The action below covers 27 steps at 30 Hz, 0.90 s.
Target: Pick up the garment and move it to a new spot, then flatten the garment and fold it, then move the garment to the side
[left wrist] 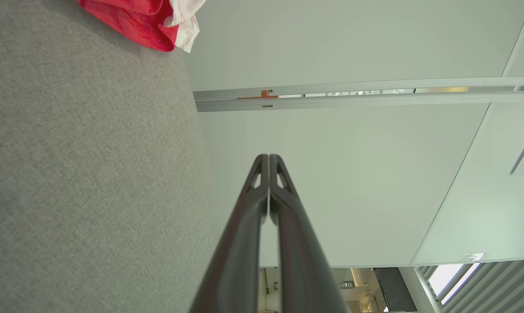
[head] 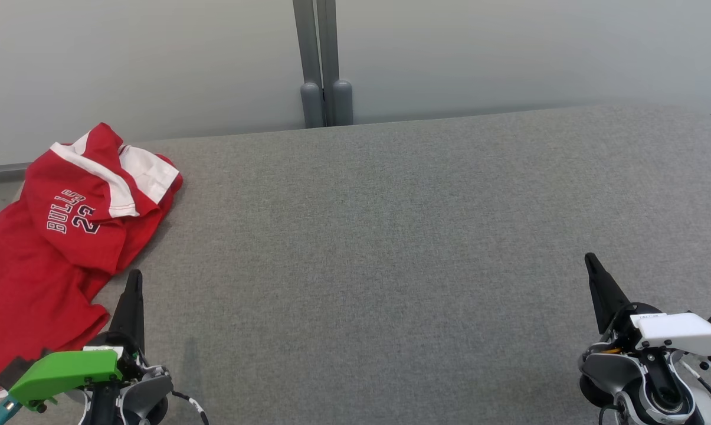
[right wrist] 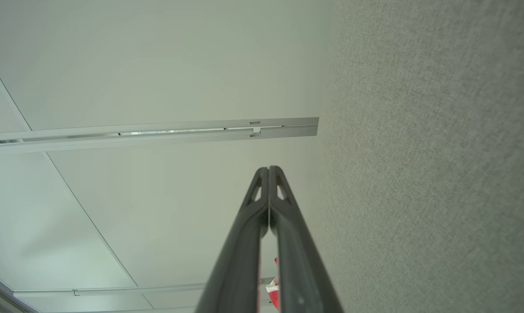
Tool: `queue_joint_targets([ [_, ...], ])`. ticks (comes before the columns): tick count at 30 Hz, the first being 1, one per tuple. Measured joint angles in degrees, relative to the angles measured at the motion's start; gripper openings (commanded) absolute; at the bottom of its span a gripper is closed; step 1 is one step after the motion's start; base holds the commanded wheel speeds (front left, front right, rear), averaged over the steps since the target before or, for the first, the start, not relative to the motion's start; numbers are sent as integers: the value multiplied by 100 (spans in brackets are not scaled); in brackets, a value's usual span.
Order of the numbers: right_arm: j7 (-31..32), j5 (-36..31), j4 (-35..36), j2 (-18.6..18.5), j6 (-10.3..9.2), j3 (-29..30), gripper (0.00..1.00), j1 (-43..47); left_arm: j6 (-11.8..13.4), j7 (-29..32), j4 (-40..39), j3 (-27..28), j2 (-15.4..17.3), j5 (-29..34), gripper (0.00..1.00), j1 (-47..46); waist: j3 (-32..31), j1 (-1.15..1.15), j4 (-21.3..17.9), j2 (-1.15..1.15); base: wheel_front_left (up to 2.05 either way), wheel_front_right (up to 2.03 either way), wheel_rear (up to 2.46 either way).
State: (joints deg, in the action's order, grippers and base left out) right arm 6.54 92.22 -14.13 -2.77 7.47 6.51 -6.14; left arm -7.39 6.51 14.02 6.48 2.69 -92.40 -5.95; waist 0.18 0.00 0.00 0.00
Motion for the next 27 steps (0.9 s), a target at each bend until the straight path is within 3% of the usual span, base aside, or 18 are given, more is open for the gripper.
queue_joint_targets([
  [27, 0, 0, 0, 0, 0, 0, 0, 0, 0, 0, 0, 0, 1, 0, 0, 0, 0, 0, 0, 0, 0, 0, 0],
])
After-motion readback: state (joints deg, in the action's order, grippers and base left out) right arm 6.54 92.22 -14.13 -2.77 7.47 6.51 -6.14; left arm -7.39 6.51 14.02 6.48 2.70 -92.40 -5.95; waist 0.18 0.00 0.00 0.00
